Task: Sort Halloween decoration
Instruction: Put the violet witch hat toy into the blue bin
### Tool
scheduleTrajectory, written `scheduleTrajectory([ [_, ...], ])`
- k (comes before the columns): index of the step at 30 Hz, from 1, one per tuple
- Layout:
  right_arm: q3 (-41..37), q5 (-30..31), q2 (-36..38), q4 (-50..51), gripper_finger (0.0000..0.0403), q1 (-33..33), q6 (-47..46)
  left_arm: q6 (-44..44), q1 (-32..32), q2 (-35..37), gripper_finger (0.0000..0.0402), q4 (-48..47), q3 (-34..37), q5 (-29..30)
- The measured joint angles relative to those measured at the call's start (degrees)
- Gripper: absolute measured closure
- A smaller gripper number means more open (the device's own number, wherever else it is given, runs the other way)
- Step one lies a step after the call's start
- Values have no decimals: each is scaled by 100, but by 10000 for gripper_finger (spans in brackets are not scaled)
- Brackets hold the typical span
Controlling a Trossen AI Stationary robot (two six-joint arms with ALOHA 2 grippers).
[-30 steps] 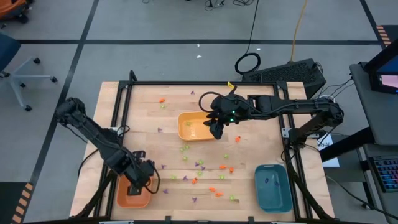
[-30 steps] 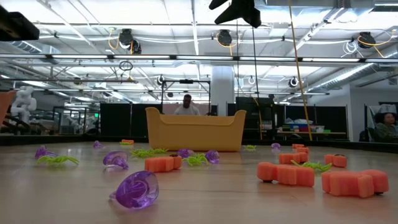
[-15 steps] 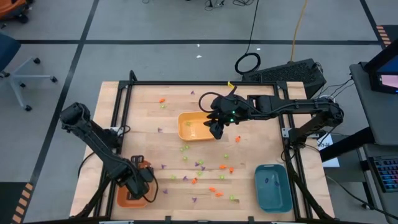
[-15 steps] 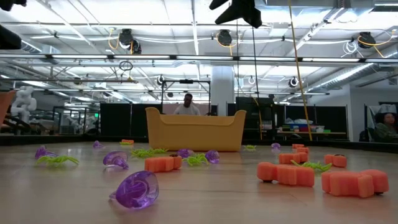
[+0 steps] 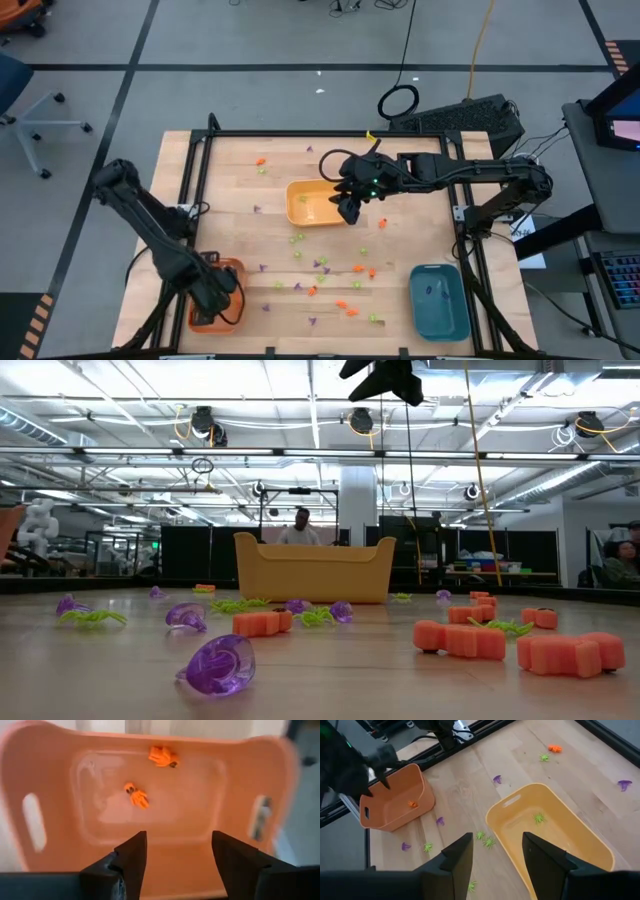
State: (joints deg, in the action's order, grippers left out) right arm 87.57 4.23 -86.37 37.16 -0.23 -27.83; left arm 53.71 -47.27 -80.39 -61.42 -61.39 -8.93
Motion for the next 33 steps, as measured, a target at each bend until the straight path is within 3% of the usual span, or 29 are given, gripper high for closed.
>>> scheduleTrajectory([
  [3, 0, 0, 0, 68, 245, 0, 0, 378, 5, 461, 197, -251, -320, 256],
  [9, 0, 6, 0, 101, 245, 0, -2, 1163, 151, 1386, 224, -772, -813, 1326],
  [17, 0, 15, 0, 101, 245, -46, -546, 1106, 710, 2095, 256, -788, -926, 2529],
  [22, 0, 208, 0, 148, 245, -50, -1135, 160, 1140, 2188, 271, -200, -926, 2775],
  [27, 0, 492, 0, 454, 245, -57, -1814, -1055, 1652, 2202, 285, 711, -926, 3393],
  [33, -2, 460, 0, 1303, 245, -59, -2327, -1968, 2388, 2202, 305, 1354, -926, 3408],
])
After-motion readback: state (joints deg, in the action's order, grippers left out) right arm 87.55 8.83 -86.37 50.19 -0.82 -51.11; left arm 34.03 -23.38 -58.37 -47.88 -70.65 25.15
